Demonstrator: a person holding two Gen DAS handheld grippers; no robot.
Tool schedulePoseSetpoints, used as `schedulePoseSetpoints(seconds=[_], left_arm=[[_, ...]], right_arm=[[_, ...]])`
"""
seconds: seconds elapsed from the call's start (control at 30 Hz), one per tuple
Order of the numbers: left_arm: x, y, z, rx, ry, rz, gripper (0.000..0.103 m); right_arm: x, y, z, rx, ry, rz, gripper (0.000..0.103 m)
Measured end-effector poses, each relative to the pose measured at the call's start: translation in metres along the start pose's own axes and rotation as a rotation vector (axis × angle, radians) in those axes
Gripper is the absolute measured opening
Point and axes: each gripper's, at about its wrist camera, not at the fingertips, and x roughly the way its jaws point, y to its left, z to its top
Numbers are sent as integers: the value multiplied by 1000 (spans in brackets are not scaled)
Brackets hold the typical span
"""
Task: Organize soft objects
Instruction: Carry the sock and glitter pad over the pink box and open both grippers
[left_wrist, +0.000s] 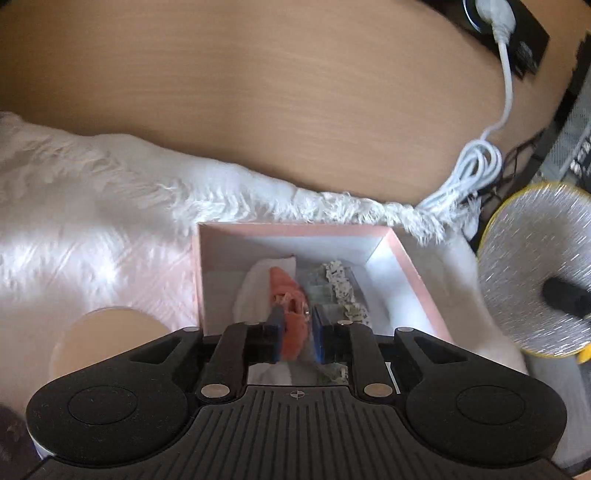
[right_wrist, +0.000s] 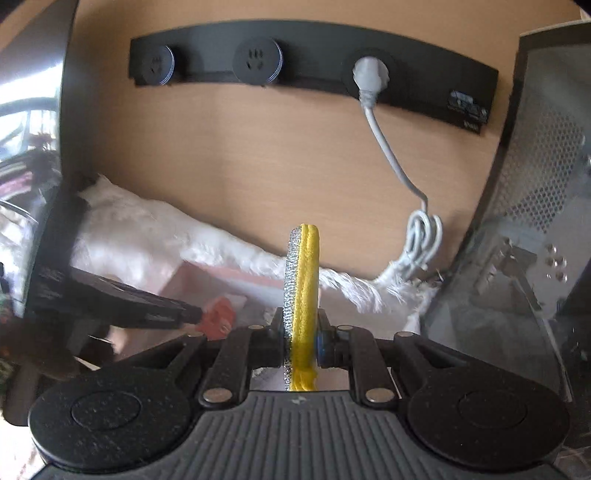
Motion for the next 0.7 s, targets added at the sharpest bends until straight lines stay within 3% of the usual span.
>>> schedulePoseSetpoints(seconds=[0.17,0.23,0.3,0.33,0.37,0.47,0.7], left_arm=[[-54,7,14,-72,-221,-40,19],[-70,14,16,-108,-260,-75,19],[-84,20,16,-128,-293,-79,19],[-90,24,12,-135,-307,-71,19],[-98,30,7,-144,-315,-60,19],[-114,50,-14,-201,-313,4,19],[-168,100,-94,-288,-350,185,19]], right_arm=[[21,24,6,-88,-30,-69,14],[36,45,6,-173,-48,-99,17],[43,61,0,-192,-22,4,39],[44,66,-5,-177,5,68,60],[40,70,-11,-152,16,146,70],[21,88,-39,-136,33,294,73],[-2,131,-80,-149,88,412,73]])
